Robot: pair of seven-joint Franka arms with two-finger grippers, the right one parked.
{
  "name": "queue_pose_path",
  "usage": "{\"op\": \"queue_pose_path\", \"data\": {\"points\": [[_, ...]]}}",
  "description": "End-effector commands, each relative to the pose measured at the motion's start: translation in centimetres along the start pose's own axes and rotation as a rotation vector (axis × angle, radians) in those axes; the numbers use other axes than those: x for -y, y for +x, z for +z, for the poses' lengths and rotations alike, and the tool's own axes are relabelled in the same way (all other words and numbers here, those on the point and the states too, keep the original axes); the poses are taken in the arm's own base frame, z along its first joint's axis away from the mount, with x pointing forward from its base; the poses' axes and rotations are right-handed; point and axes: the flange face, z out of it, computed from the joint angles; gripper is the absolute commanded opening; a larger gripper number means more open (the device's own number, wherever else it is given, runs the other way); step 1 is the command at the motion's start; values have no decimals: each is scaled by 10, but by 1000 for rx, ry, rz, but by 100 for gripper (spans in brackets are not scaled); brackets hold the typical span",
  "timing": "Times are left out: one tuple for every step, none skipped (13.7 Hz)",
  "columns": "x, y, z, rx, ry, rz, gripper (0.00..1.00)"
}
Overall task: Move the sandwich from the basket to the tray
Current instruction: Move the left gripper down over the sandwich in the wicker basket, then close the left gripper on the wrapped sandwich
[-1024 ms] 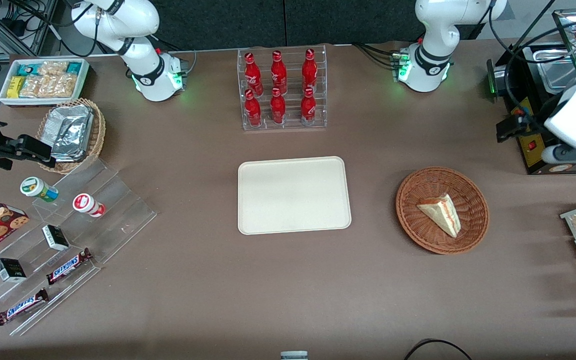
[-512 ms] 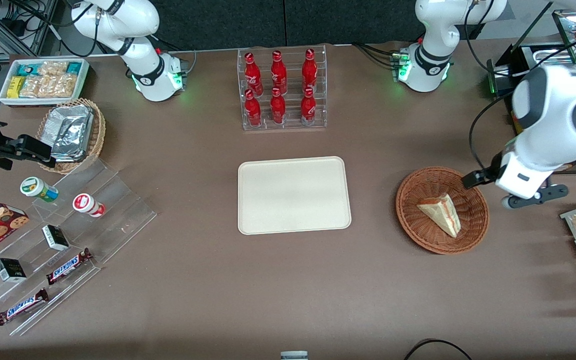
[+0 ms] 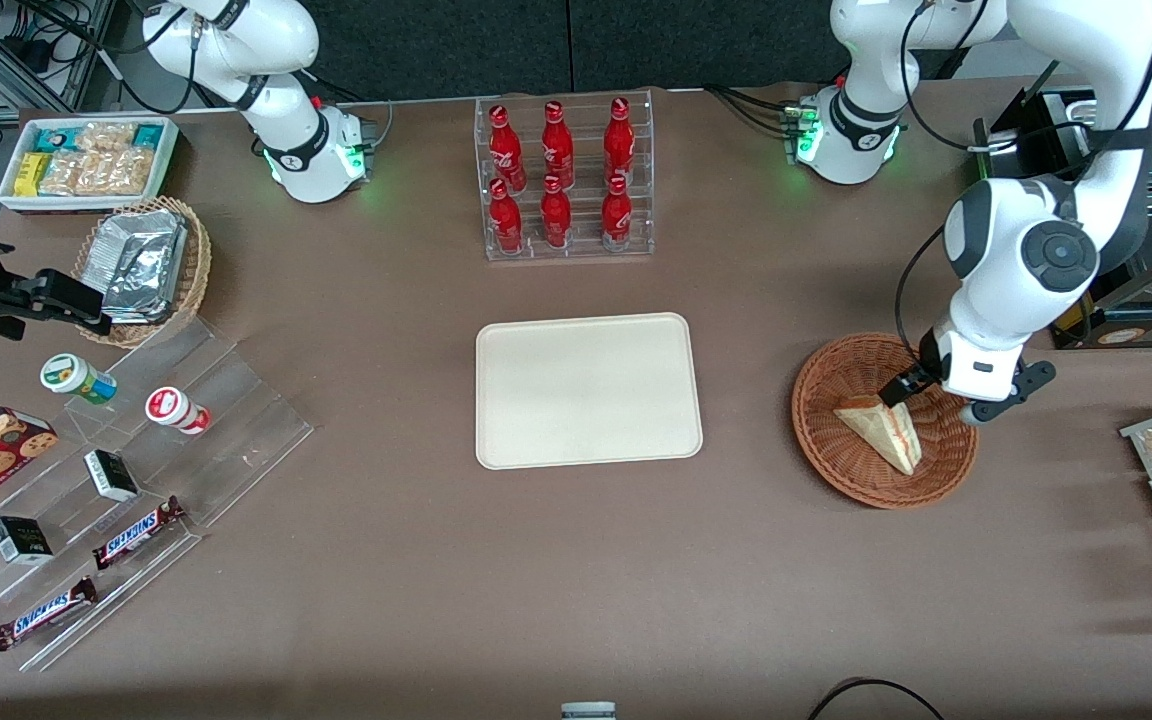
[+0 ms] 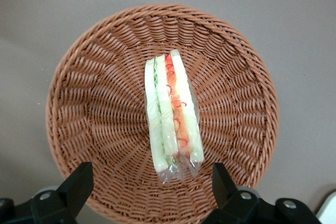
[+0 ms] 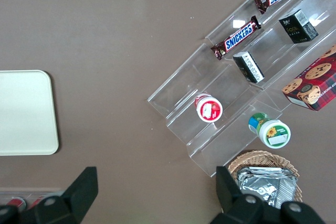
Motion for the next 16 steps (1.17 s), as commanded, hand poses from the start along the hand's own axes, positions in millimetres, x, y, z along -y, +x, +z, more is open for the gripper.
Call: {"op": "queue_pose_path", "data": {"points": [[-5, 0, 21, -25, -15, -42, 100], [-6, 0, 30, -27, -19, -46, 100], [-7, 1, 38, -31, -25, -55, 100], [-9, 1, 46, -40, -36, -69, 100], [-15, -3, 56, -43, -44, -66, 100], [-20, -7, 62, -41, -45, -63, 100], [-21, -8, 66, -40, -46, -67, 98], [-21, -8, 67, -39, -45, -73, 71], [-20, -8, 68, -35, -42, -78, 25], [-20, -8, 67, -32, -39, -72, 0], [-21, -8, 64, -34, -39, -67, 0], [-20, -7, 58, -29, -31, -63, 0], [-20, -5, 49, -26, -19, -55, 0], [-21, -2, 34, -23, 1, -31, 0], [-21, 1, 18, 1, 35, -20, 0], [-23, 3, -2, 18, 57, -19, 0]]}}
